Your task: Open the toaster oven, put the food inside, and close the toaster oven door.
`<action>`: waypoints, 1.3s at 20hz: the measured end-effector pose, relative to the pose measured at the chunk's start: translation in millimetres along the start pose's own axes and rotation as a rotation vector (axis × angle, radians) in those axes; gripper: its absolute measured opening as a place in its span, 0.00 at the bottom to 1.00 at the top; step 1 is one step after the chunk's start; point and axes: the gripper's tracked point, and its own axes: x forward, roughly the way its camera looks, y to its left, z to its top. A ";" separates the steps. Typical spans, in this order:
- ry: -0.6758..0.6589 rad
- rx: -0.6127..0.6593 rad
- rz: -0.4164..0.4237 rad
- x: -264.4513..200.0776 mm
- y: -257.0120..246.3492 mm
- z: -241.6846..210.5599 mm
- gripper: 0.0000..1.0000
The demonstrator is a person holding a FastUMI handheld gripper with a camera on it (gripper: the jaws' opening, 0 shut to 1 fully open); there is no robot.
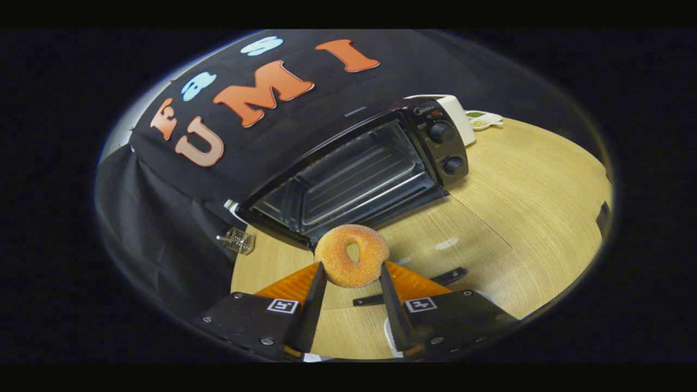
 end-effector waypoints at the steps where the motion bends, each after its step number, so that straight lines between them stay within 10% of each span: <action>1: -0.006 0.026 0.017 10.0 5.1 8.2 0.56; 16: -0.016 0.277 0.057 101.1 18.5 59.7 0.56; 26: -0.033 0.230 0.027 117.1 23.1 74.0 0.58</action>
